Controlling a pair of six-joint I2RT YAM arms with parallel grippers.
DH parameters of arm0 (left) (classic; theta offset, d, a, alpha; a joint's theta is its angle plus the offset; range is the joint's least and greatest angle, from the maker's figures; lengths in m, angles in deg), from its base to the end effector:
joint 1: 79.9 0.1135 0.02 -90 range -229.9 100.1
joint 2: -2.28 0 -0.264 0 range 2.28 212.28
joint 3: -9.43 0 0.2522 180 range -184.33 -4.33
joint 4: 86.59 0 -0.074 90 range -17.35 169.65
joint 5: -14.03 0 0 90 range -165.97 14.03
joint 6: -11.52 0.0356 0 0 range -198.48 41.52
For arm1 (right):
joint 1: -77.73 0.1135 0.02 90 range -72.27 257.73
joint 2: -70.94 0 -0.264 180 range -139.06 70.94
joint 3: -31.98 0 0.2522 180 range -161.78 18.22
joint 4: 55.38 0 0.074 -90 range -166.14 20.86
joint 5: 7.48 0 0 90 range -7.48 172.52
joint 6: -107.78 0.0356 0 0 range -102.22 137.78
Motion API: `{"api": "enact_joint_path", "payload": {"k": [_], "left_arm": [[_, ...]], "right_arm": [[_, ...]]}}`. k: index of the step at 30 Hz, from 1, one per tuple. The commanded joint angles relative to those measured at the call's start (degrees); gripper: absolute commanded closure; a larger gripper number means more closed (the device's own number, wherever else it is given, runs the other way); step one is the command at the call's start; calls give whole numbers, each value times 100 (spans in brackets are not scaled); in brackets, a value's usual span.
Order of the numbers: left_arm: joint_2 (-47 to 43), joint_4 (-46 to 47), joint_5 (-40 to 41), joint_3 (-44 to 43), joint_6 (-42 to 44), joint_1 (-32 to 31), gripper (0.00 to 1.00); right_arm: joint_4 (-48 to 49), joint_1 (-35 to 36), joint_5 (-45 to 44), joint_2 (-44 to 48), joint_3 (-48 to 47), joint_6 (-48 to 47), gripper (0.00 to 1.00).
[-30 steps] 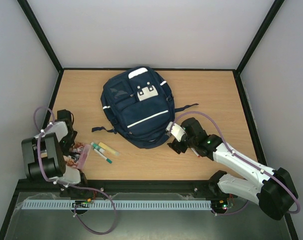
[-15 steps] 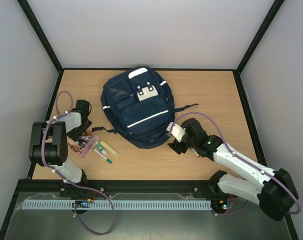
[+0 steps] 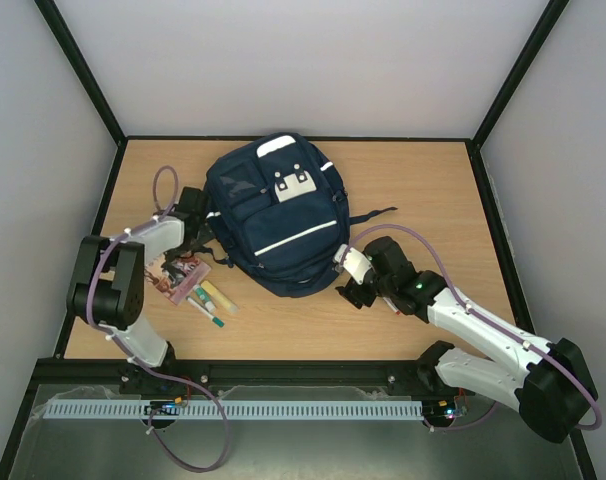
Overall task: Pack the student bag
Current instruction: Move the book to the center of the board.
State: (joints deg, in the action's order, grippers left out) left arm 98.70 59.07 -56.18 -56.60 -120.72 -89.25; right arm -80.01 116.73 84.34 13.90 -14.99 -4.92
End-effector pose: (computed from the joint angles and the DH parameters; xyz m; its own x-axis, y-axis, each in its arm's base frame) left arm 0.3108 -0.0390 0.1511 -0.6675 -0.5311 -0.5219 -0.5922 0.8035 -0.0603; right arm 0.1662 0.1360 0.2285 -0.1576 -0.6239 -0.7654 -0.7697 0.5632 -0.3006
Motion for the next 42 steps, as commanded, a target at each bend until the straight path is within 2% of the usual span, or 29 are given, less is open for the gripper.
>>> {"api": "enact_joint_path", "payload": {"k": [1,5,11,13,16,23,26,31,36,42], "left_arm": [[-733,-512,67,-341,508,30,8],[-1578,-1041,449,-297,448,400,1],[-2027,-980,-916,517,67,1973,1],[-2031,-796,-1098,832,78,2273,0],[-1986,-510,-1333,1069,152,2493,0],[-1521,-341,-1299,1044,57,2612,1],[-1266,-315,-1270,993,-19,2628,1],[-874,-93,-1451,884,-89,2618,4],[-564,308,-1808,869,-198,2541,5],[25,387,-1803,287,9,1865,6]], "right_arm": [[-258,-33,-60,-55,-92,116,20],[-579,-38,160,-267,-475,222,20],[-702,-33,691,-966,-1651,549,19],[-671,-33,840,-1469,-2130,573,18],[-521,-33,617,-2342,-2946,698,18],[-35,-121,289,-4319,-4483,1322,18],[-145,-407,516,-5198,-5077,1730,19],[-174,-1122,839,-5979,-5551,2593,22],[-372,-1767,1250,-6196,-5253,3234,26],[-313,-2237,1433,-5671,-4179,3590,28]]}}
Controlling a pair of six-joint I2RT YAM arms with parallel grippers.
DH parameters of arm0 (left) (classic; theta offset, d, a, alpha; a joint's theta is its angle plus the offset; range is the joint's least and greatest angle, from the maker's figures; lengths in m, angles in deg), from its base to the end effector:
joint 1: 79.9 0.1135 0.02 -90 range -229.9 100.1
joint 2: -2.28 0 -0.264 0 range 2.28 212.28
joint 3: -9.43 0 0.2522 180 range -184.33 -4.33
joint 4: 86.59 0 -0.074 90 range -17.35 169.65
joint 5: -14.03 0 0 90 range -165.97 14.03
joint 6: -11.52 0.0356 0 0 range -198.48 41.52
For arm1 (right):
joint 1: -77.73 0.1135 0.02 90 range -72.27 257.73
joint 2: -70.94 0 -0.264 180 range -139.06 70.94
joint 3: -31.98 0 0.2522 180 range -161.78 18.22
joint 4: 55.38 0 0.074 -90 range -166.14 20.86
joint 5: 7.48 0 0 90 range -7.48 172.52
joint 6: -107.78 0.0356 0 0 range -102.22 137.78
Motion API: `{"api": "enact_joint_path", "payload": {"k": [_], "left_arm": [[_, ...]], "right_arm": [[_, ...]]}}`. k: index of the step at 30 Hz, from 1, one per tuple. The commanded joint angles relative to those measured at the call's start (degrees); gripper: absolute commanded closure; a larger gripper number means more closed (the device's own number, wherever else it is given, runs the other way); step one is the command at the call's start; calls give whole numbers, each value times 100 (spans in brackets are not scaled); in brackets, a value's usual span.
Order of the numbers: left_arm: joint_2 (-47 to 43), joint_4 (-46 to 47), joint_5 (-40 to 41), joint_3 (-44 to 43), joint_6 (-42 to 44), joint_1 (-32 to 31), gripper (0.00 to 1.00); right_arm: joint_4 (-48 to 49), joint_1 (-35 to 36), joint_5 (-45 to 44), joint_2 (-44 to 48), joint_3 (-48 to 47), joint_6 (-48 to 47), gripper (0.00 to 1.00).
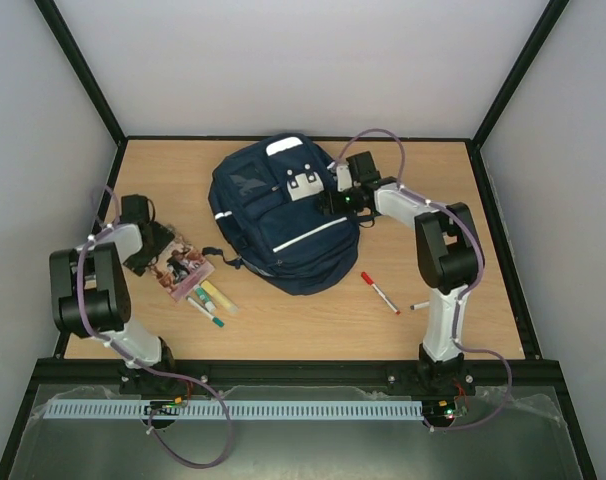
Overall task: Pack the student bag
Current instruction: Move the book to the center of the board, then move the student bag to the center of the board.
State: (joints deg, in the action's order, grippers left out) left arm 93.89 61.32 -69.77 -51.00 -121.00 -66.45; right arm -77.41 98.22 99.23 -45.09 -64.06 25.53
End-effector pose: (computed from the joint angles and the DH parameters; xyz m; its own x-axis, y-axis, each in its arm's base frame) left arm 0.2835 0.0717 0.1491 -0.4520 -0.7989 -0.3967 -0.7923 0.5639 -0.2329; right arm 0.4209 0.1682 0.1921 -0.6935 -0.1213 -0.7102 -0.4459 0.8465 0.2909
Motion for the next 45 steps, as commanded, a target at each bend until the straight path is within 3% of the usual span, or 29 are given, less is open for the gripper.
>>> {"api": "enact_joint_path", "payload": {"k": [1,7,15,18,22,25,32,45], "left_arm": [[612,169,-437,-380,60,-539,6],[1121,172,-416,-951,176,-1155,7],[1349,224,-739,-1408,392,-1650,9],[1088,101,-591,-1470,661,-1664,9],[470,-68,-551,-1265,1076,-1408,9],[-31,52,-968,-844,1247,-1111,12],[-773,581,-2252,117,1513,-317,30],[-322,906,-2842,578,1511,130,29]], "right_arm": [[-583,-471,30,309,862,593,28],[-603,-836,385,1087,1815,570,29],[-760,-783,799,2499,2502,7,31],[-911,-372,968,2939,2273,-278,34],[-1102,774,955,3084,1707,-620,37],[-1119,1318,1247,2685,1200,-566,44],[-1120,2269,1447,993,-299,-390,52],[-1297,2638,1385,-1674,-2835,160,57]]}}
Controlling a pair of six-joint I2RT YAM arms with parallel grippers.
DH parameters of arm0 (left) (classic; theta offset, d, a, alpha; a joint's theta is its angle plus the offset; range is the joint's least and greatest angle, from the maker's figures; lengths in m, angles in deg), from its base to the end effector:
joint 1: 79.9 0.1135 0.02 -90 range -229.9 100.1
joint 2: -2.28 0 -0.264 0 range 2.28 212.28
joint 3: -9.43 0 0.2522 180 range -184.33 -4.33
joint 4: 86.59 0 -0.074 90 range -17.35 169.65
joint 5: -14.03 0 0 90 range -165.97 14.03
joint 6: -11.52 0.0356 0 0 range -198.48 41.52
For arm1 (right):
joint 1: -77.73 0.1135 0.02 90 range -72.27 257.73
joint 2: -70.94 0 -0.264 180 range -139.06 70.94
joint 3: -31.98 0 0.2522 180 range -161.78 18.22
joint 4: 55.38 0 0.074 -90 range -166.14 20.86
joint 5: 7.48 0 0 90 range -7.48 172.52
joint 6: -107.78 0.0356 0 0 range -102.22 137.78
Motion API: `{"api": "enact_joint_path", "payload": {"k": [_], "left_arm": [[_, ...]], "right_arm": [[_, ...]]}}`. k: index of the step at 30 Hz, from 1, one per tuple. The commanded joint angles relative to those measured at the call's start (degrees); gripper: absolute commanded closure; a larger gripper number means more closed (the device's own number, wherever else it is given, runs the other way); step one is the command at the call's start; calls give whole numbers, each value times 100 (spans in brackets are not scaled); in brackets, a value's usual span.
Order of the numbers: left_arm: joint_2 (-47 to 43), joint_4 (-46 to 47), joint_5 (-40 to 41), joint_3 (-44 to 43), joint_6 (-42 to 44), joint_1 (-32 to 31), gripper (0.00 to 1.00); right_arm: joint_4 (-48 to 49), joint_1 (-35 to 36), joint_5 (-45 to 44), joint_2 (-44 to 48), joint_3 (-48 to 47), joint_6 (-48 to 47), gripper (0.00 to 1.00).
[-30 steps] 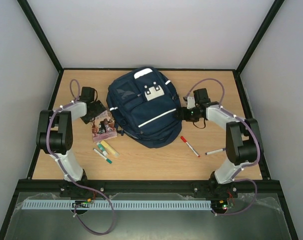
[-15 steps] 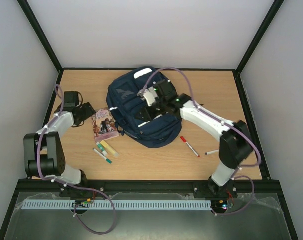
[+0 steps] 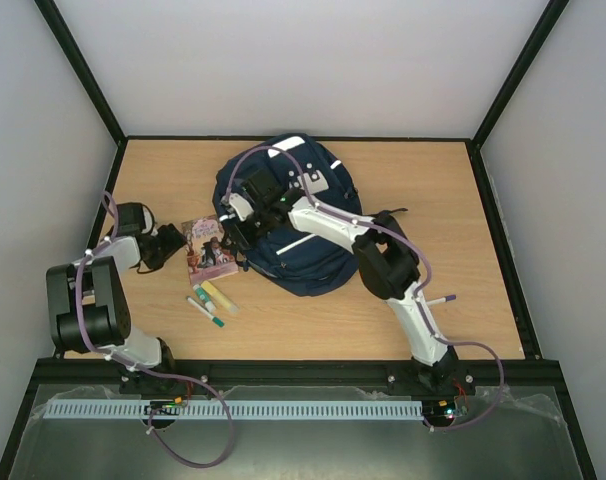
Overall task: Pack the student bag
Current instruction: Move the student bag to the center of the board.
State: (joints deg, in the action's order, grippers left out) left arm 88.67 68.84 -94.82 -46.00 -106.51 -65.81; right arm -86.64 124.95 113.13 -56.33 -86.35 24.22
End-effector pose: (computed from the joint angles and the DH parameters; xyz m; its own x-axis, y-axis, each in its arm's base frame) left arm 0.2750 0.0572 0.1585 -0.6809 -0.6294 -0.3744 -0.4226 0.7552 -0.5011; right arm 0.3324 0.3858 0.2169 -0.5361 -0.4372 -0.7221 -0.8410 0.3503 0.4123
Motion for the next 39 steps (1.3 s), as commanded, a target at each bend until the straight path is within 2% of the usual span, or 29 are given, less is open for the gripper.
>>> {"api": "enact_joint_path", "payload": {"k": [1,11,17,24,30,35,39], "left_arm": [[229,162,-358,73,61,78,29],[560,196,-584,110,5,71,31],[739,110,-611,115,-34,-40,31],[1107,243,-1354,140,-83,-145,32],[985,265,-1583,153,-104,-152,33],[878,750,-2410,271,-397,-303,34],[589,895,-2695,246,-648,-610,38]], "right_arm": [[-410,-33,-53,-688,-725,322,58],[-653,-31,-670,-1408,-1041,515,65],[-946,-37,-1271,-1804,-1043,550,73],[-1145,-28,-1550,-2170,-1034,482,88],[-1230,-6,-1823,-2349,-1103,414,89],[-1314,39,-1843,-2500,-1174,346,91],[-1326,59,-1863,-2502,-1172,333,92]]}}
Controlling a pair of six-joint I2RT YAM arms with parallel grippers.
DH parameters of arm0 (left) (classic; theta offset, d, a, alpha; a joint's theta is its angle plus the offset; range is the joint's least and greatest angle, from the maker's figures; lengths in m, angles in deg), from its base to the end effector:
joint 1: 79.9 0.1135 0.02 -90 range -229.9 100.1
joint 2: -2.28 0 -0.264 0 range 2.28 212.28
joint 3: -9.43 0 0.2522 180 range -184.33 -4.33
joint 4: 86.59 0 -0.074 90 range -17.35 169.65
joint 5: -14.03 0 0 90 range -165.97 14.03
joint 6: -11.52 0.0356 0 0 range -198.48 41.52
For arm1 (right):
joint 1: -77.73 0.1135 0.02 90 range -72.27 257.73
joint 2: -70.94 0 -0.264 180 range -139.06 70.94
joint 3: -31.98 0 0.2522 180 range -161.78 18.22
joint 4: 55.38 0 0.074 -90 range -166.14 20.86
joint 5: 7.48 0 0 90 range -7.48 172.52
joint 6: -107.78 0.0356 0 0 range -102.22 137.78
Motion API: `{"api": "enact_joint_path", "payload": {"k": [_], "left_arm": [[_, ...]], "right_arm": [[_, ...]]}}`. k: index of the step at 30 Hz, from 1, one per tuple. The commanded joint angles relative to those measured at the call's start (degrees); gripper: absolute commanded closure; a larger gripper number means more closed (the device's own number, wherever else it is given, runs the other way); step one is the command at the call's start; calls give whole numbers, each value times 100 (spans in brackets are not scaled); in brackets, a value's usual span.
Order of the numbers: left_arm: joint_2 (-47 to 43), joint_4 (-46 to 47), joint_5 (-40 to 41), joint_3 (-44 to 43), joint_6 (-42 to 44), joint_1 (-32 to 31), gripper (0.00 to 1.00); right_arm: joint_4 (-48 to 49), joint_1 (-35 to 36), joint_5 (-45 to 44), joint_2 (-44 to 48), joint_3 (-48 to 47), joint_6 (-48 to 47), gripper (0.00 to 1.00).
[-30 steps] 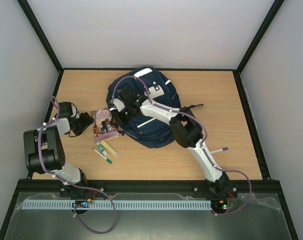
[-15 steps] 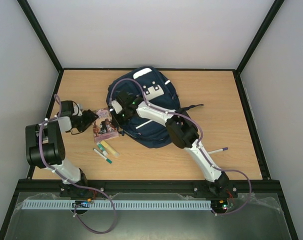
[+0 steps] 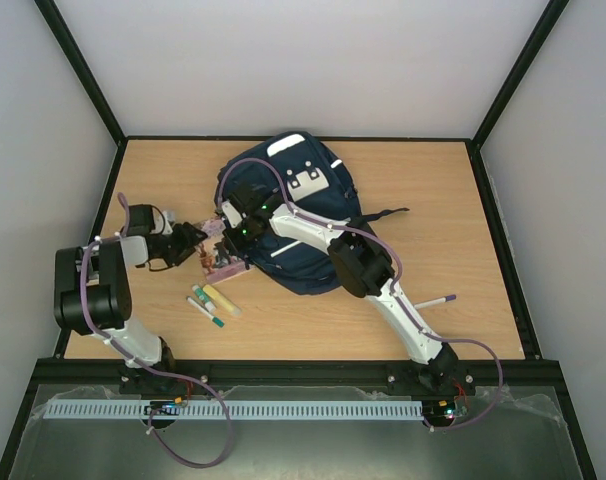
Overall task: Pack the student bag
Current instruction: Move the student bag to the center of the board.
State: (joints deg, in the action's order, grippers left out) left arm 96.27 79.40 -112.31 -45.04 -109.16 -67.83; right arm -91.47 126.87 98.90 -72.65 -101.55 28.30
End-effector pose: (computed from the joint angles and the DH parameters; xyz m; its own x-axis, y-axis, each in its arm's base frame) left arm 0.2919 0.0408 0.1338 -0.7661 -0.5841 -0.2681 -0.2499 0.6550 -0.7131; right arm 0.3560 0.4269 0.1481 -0.6197 -0.4486 -0.6440 -0.7529 0.5714 0.3264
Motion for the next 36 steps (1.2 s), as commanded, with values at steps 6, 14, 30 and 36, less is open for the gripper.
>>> {"api": "enact_joint_path", "payload": {"k": [6,14,30,36], "left_arm": [[-936,-73,-956,53,-668,-443,41],[-1124,-728,-247,39,-466,-436,41],[-1159,-1057,993,212,-309,-434,29],[-945,-968,1090,215,-321,-434,29]], "right_arm": [[-804,-133,-418,-858,373,-72,93],[-868,-214,-731,-650,472,-169,93],[-434,-1612,202,459,752,393,37],[-452,-1319,488,562,1053,107,47]]}}
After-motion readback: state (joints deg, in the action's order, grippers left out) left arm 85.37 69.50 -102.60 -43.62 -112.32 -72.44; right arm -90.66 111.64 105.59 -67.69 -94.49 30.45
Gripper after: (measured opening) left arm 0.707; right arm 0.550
